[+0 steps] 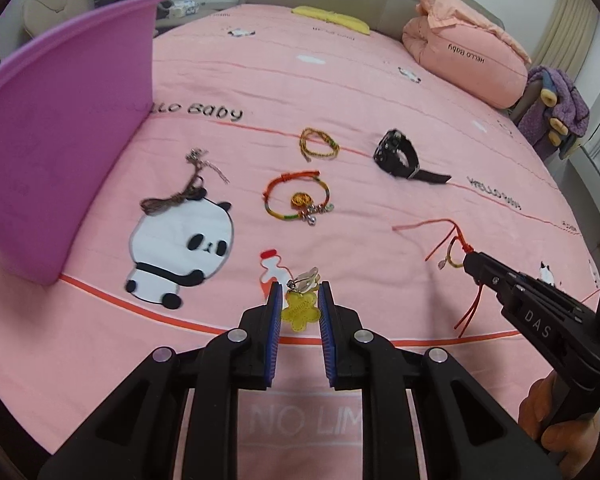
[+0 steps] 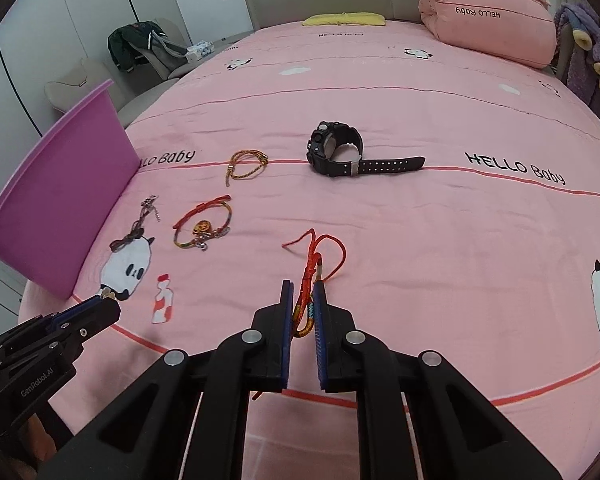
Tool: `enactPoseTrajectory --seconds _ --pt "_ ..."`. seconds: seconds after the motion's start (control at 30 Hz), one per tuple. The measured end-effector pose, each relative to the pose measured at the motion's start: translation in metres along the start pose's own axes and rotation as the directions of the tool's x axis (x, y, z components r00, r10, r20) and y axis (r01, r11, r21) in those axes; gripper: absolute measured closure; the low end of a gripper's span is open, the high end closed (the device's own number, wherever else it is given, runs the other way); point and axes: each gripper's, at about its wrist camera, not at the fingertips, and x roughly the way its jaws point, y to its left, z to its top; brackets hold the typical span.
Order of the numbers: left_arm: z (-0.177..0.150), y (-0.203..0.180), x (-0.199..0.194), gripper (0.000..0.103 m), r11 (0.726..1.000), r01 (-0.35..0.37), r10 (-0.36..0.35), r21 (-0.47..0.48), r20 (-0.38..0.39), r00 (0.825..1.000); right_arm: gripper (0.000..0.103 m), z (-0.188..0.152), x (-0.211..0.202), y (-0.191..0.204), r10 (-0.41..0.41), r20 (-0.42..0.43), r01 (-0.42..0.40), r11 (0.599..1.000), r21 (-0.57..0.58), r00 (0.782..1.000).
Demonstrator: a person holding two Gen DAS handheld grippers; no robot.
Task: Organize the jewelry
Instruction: 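Carry both pieces into the purple tub and open both tools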
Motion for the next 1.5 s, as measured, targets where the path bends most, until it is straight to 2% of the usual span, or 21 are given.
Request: enactPoseTrajectory --seconds 0.47,0.7,0.9,1.17,1.33,1.5 --pt "0.013 0.048 -0.093 0.085 0.998 -0.021 0.013 0.061 0.123 0.992 0.093 0.009 -0.076 0.082 0.105 0.107 -0.096 0.992 -0.084 0.989" --pt "0.047 0.076 -0.137 0.085 0.997 -0.022 0.006 0.070 0.216 0.976 0.093 0.035 -0.102 0.134 0.174 0.156 -0.153 0.978 -0.140 0.972" --pt "0.075 0.111 -0.157 0.085 0.996 -0.048 0.029 0.070 0.250 0.968 0.093 0.063 -0.113 0.184 0.255 0.177 -0.221 0.956 -0.191 0.950" --pt "0.102 0.184 -0.163 0.085 0.993 -0.121 0.115 0.008 0.264 0.957 0.093 0.093 -0.101 0.264 0.353 0.150 -0.306 0.914 -0.265 0.924" --pt "0.114 0.224 -0.160 0.085 0.986 -0.164 0.165 -0.025 0.255 0.953 0.093 0.106 -0.079 0.316 0.399 0.091 -0.355 0.881 -0.312 0.912" --pt "0.121 0.258 -0.146 0.085 0.982 -0.178 0.187 -0.061 0.206 0.961 0.093 0.110 -0.051 0.355 0.410 0.021 -0.380 0.862 -0.334 0.912"
